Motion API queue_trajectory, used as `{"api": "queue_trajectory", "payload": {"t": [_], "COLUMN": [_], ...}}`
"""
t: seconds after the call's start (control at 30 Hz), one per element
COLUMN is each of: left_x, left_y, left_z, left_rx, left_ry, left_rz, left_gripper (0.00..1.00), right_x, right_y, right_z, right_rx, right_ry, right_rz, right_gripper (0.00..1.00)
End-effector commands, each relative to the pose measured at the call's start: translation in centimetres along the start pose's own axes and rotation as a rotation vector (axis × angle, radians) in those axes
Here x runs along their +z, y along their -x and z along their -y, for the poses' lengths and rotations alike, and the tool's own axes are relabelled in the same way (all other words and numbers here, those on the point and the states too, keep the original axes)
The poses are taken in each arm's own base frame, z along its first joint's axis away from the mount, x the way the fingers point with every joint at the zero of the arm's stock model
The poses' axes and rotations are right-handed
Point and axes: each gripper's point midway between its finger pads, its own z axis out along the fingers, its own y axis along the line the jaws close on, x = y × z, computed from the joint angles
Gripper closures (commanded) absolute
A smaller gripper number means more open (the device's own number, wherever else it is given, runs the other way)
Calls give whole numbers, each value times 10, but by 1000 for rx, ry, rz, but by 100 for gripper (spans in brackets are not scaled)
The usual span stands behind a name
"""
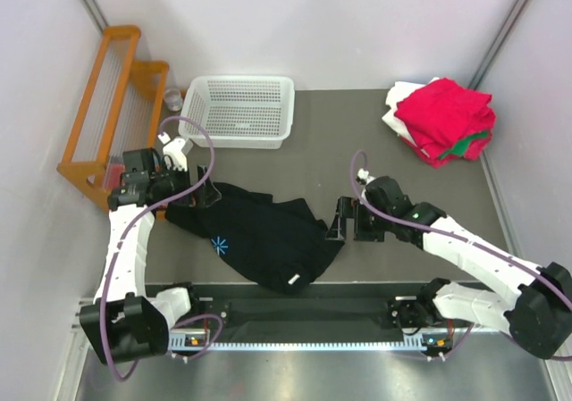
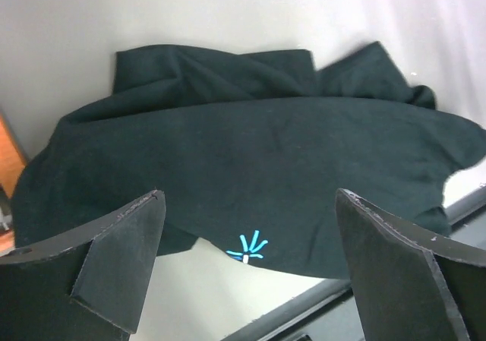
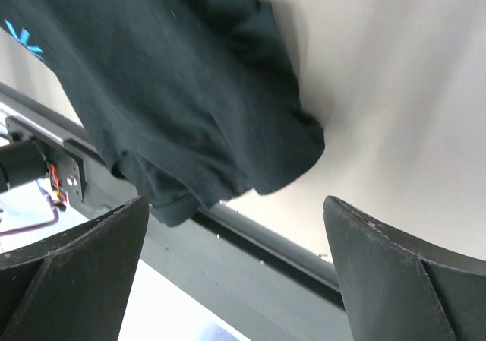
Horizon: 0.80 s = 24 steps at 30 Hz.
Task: Fold and stack the t-shirts
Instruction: Flatten the tshirt out
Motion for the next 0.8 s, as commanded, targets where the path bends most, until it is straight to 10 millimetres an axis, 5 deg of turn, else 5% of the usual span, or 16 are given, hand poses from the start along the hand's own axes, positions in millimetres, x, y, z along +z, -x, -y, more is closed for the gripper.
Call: {"api": "queue_trajectory", "payload": {"t": [0.0, 0.3, 0.6, 0.77], "left_x": [6, 14, 26, 32], "left_y": [24, 28, 12, -6], "left_z": [-16, -25, -41, -51], "left_rx": [48, 27, 15, -12], "left_ry": [57, 77, 107, 107], "left_rz": [72, 81, 8, -65], "left_gripper": [3, 3, 3, 3], "right_x": [8, 24, 50, 56], "right_y": [-10, -16, -16, -11], "right_z": [-14, -18, -10, -7], "right_rx": [49, 60, 75, 71], "right_ry": [53, 55, 24, 12], "right_rz": [-24, -70, -103, -93], "right_gripper": [3, 4, 7, 25]}}
